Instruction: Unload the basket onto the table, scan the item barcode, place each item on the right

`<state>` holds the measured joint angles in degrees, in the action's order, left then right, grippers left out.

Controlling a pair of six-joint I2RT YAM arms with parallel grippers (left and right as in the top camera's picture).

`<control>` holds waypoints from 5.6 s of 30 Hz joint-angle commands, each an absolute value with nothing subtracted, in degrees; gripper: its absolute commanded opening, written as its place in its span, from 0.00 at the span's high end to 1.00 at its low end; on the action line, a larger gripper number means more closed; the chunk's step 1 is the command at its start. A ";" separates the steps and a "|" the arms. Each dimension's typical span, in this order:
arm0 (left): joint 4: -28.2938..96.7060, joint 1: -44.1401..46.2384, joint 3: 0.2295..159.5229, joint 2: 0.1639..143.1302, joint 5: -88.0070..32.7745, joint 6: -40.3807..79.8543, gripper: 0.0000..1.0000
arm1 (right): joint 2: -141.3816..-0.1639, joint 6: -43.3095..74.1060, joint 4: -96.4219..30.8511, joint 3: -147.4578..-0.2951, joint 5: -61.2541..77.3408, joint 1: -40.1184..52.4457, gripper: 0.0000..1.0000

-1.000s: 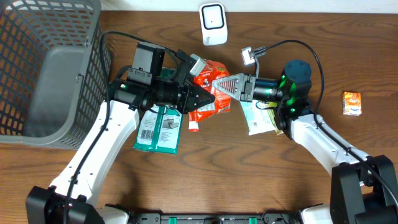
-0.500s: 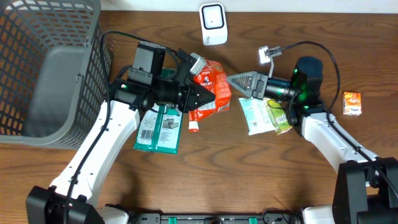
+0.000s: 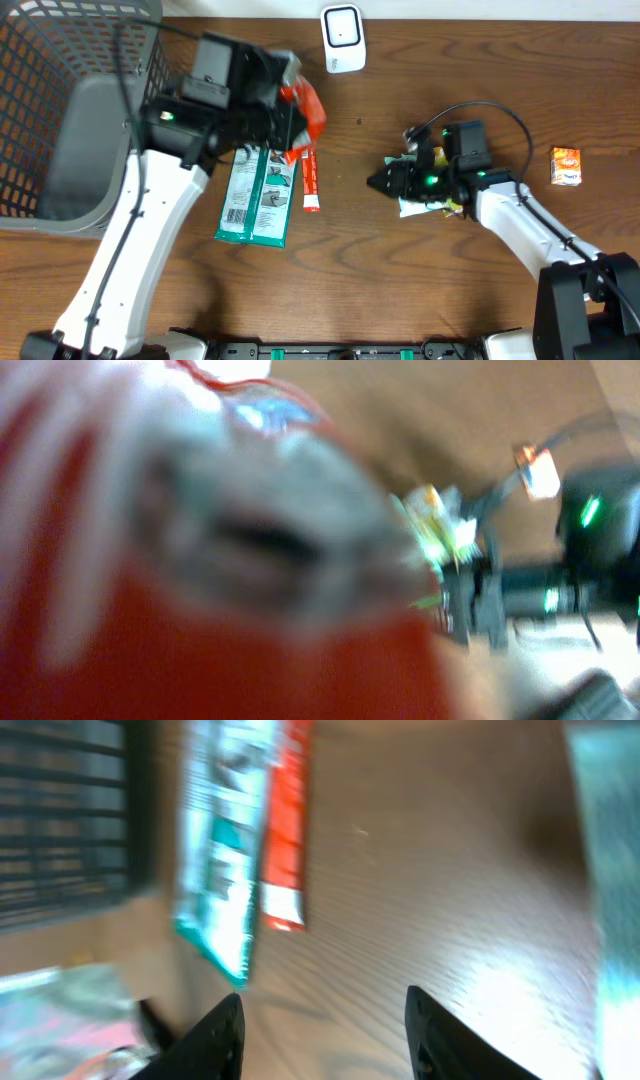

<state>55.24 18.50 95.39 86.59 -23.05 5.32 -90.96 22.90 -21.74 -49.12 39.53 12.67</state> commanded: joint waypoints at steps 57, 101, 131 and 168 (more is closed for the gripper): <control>-10.35 21.80 109.03 134.72 -4.49 -43.35 0.93 | -88.40 18.79 -43.07 -53.93 11.18 25.23 0.01; 65.04 21.17 108.99 95.20 -61.34 -5.02 0.92 | -64.14 -2.98 -39.68 -59.57 63.57 -3.33 0.17; 62.46 24.99 108.99 95.26 -67.48 -5.06 0.93 | -66.78 3.84 -18.15 -59.57 79.53 4.99 0.34; 56.36 24.95 108.97 95.26 -21.12 -2.20 0.22 | -66.78 8.10 -30.96 -59.13 23.07 8.67 0.99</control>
